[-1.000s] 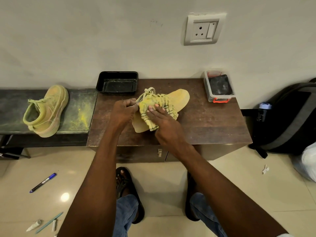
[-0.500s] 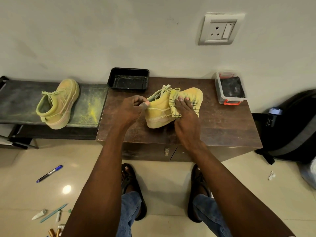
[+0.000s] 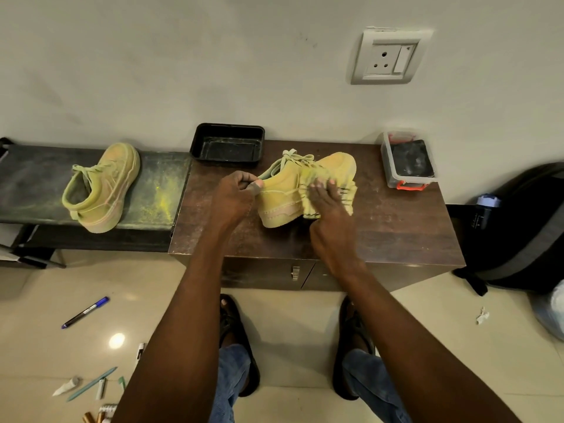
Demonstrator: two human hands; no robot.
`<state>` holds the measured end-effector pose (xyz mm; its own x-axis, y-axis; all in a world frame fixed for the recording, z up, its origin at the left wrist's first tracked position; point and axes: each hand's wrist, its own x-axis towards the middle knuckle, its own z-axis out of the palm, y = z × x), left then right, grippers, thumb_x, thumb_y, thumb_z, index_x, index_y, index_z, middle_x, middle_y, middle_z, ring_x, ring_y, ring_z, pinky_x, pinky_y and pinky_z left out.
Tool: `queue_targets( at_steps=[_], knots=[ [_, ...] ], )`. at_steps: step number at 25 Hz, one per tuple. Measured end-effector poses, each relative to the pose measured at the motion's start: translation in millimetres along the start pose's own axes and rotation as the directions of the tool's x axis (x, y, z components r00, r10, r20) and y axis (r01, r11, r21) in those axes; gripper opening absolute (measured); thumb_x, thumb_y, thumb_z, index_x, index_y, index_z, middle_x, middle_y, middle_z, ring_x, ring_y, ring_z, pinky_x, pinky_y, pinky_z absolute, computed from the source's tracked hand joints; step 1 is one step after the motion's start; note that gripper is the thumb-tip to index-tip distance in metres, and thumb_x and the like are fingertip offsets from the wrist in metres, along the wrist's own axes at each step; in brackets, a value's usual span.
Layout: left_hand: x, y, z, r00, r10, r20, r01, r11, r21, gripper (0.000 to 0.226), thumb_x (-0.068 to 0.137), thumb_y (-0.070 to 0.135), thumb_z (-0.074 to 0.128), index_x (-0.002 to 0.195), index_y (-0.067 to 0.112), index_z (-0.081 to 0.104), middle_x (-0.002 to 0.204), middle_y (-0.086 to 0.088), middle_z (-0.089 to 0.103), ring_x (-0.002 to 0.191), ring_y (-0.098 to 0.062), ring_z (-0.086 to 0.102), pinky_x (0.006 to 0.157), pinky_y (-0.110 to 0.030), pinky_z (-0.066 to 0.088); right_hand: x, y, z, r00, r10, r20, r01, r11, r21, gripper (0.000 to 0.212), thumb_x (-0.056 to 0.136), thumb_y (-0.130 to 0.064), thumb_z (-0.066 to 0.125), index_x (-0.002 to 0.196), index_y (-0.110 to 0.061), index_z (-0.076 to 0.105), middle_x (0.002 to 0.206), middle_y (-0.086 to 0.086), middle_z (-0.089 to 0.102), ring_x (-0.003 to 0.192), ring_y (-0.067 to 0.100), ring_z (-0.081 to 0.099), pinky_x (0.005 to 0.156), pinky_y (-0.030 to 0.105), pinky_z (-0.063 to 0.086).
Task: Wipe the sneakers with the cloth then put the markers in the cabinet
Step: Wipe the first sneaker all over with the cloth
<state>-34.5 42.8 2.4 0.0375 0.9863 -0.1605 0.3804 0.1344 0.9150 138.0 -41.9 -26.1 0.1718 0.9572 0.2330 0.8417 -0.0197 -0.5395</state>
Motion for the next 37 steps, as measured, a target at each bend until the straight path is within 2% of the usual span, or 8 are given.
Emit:
queue_targets(
  at_steps=[4,10,15,19,24,28,31,37],
  knots=[
    [2.2,-2.6,-1.8,1.0,-0.023,0.005,0.023,0.999,-0.038,0.016,0.093,0.018,0.06,0.101,0.005,0.065,0.088,-0.003,0.068,0.076,-0.01,0.062,0.07,-0.029,0.051,-18.1,-34.1,23.3,0.867,-0.466,0.176,0.485,0.87,-0.086,0.064,0.072,-0.008,0.032,0.133,-0.008,0.053,0.14,0.008,0.051,0.138,0.028,0.037,0.11,0.042,0.032],
    [-5.9,6.2,-1.7,1.0,0.009,0.01,-0.01,0.999,0.049,0.017,0.094,0.022,0.058,0.103,0.008,0.064,0.092,0.001,0.064,0.081,-0.009,0.057,0.066,-0.019,0.045,3.0,10.8,-2.8,0.995,0.094,-0.038,-0.09,0.99,0.112,0.075,0.069,0.006,0.043,0.141,-0.013,0.044,0.149,0.0,0.038,0.145,0.019,0.02,0.107,0.039,0.041],
    [-15.7,12.3,-7.4,0.997,0.078,0.017,-0.08,0.975,0.205,0.016,0.096,0.025,0.056,0.102,0.011,0.063,0.092,0.003,0.065,0.072,-0.001,0.053,0.051,-0.004,0.036,-3.6,-9.6,7.2,0.937,-0.342,0.068,0.339,0.939,0.054,0.074,0.067,0.005,0.046,0.14,-0.009,0.045,0.147,0.005,0.042,0.143,0.025,0.025,0.108,0.037,0.033],
    [-18.4,15.0,-8.1,0.99,0.126,0.058,-0.137,0.959,0.249,0.017,0.095,0.025,0.056,0.106,0.013,0.063,0.097,0.005,0.066,0.078,0.0,0.056,0.056,-0.003,0.038,6.5,25.3,-9.1,0.962,0.251,-0.108,-0.218,0.943,0.249,0.072,0.07,0.012,0.045,0.139,-0.01,0.047,0.147,0.004,0.041,0.143,0.023,0.025,0.111,0.04,0.036],
    [-16.0,15.4,-9.8,0.98,0.175,0.095,-0.192,0.955,0.227,0.015,0.092,0.017,0.06,0.107,0.011,0.063,0.103,0.004,0.067,0.081,0.005,0.057,0.06,-0.001,0.041,-5.2,10.2,1.4,0.986,-0.15,0.068,0.142,0.984,0.11,0.075,0.07,0.003,0.042,0.143,-0.013,0.041,0.15,0.001,0.037,0.144,0.02,0.022,0.111,0.032,0.031],
    [-13.3,11.6,-8.8,0.977,0.16,0.143,-0.191,0.951,0.242,0.019,0.09,0.015,0.063,0.109,0.017,0.06,0.122,0.008,0.06,0.099,0.006,0.056,0.07,-0.001,0.04,0.7,25.9,-14.2,0.988,0.152,-0.04,-0.14,0.965,0.223,0.064,0.073,0.003,0.046,0.135,-0.012,0.052,0.143,0.005,0.048,0.14,0.022,0.034,0.111,0.04,0.036],
    [-11.3,11.4,6.0,0.962,0.27,0.046,-0.27,0.902,0.339,0.019,0.086,0.025,0.066,0.103,0.021,0.06,0.144,0.006,0.046,0.123,-0.01,0.049,0.092,-0.024,0.042,4.2,15.7,-18.5,0.96,0.242,-0.141,-0.159,0.887,0.434,0.062,0.071,-0.002,0.041,0.13,-0.009,0.058,0.134,0.006,0.057,0.129,0.02,0.048,0.108,0.038,0.041],
    [-7.6,10.9,48.8,0.927,0.342,0.154,-0.364,0.718,0.593,0.032,0.084,0.029,0.068,0.112,0.014,0.071,0.158,-0.006,0.023,0.147,-0.021,0.008,0.12,-0.035,0.006,16.8,7.0,-33.3,0.84,0.503,-0.205,-0.23,0.671,0.705,0.063,0.069,0.01,0.038,0.122,-0.011,0.065,0.118,-0.006,0.065,0.102,-0.004,0.061,0.088,0.017,0.051]
  ],
)
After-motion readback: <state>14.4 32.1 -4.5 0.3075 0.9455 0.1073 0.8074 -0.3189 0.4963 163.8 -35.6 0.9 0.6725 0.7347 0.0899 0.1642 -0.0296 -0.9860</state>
